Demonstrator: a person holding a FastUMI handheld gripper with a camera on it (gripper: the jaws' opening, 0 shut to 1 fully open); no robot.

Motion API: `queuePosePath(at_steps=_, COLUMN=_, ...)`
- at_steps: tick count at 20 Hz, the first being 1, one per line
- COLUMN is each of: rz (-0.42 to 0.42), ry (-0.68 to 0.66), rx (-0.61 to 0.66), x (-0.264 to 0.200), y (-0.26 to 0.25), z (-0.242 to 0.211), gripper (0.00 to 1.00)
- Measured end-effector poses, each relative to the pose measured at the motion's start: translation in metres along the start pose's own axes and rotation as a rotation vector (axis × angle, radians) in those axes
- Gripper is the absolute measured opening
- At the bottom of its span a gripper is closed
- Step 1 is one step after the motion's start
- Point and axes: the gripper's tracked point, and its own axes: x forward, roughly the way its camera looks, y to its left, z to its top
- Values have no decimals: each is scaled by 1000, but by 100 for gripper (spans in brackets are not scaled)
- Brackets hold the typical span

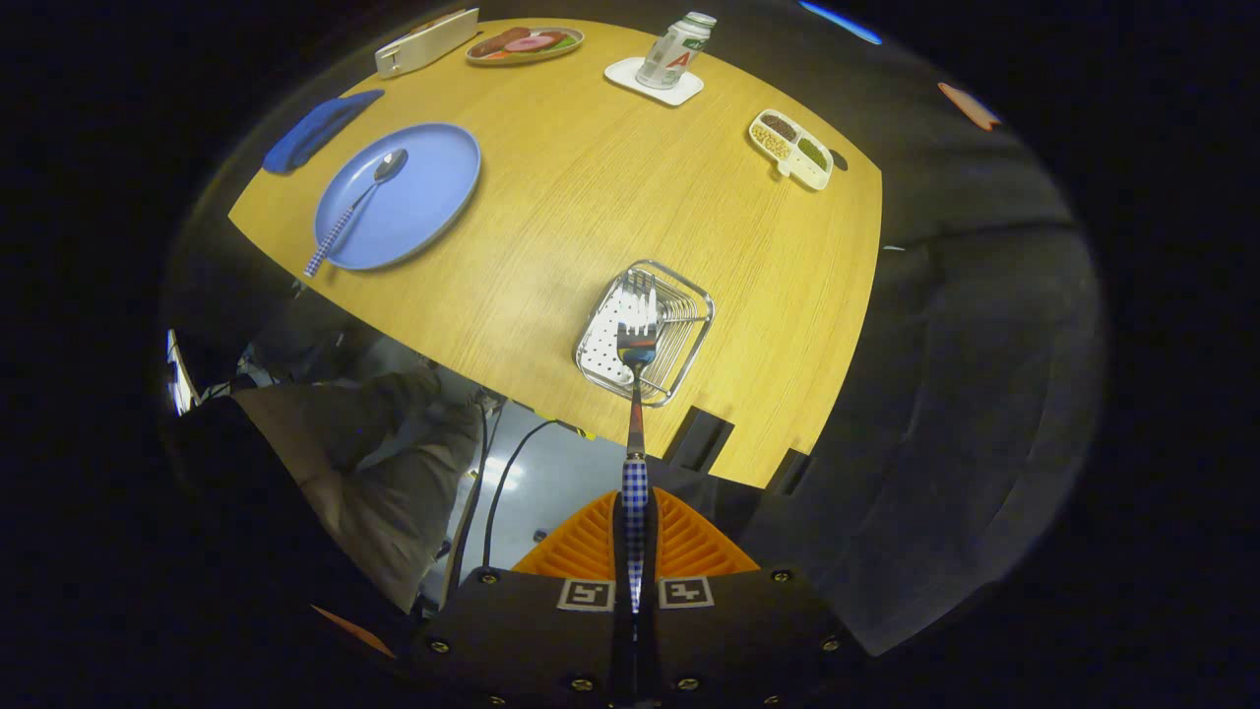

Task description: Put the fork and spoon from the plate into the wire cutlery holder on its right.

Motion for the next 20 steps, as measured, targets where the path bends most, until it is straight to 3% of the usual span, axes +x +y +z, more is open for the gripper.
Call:
queuePosePath(at_steps=11, rz=-82, ry=236, rx=-272, x=25, y=-38, z=19, gripper=2)
queuePosePath(at_steps=20, rz=-63, ry=331, rx=-348, x=54, y=-38, z=37, gripper=2)
